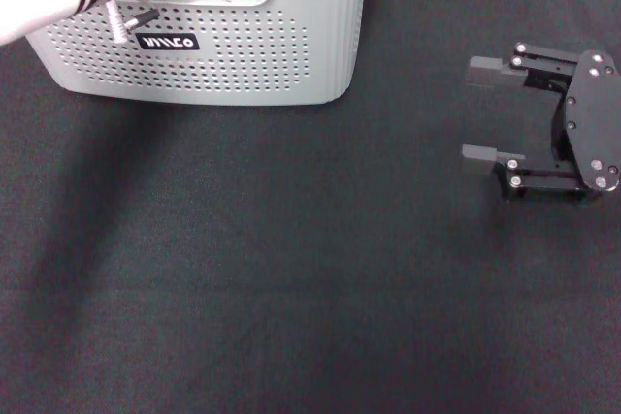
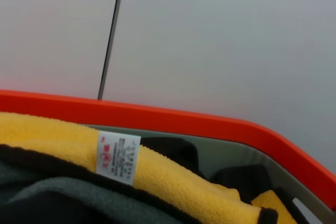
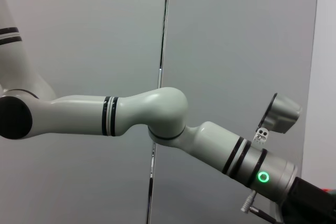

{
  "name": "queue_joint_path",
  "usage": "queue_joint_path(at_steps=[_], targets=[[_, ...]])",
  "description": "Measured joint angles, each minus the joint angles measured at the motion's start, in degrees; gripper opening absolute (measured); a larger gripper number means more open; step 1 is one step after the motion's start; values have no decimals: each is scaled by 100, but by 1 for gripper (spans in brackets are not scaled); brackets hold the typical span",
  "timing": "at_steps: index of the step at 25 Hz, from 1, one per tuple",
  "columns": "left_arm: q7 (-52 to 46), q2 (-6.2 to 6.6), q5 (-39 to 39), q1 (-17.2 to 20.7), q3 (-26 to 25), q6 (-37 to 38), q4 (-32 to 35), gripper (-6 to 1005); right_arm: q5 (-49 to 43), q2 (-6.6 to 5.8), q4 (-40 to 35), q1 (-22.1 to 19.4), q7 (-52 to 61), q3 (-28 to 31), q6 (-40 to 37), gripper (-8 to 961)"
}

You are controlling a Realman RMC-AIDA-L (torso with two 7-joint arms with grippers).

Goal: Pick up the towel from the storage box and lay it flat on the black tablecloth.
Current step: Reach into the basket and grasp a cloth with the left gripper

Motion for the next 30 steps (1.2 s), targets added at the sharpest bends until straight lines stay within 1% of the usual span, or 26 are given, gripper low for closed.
queue_joint_path(at_steps=[3,5,10,14,20,24,30], targets=[[26,0,-5,118,45,2,127,428,4,-3,0,-5,-1,0,-1,723],[30,4,-6,269,117,3,347,361,4,-4,0,-5,-1,-1,-1,723],[39,8,6,632,234,-12,938,152,4,-6,0,-1,-2,-1,1,723],[44,17,-1,736,276,-16,1191,131,4,-7,1,16,-1,-1,7,723],[153,26,-35,683,282,-18,1337,110,4,-7,34,27,-13,19,25,723],[511,26,-326,657,270,-22,1314,111,4,-7,62,28,-32,68,14,723],[871,26,-793,655,230,-84,1097,111,4,-7,84,28,-120,79,2,723]])
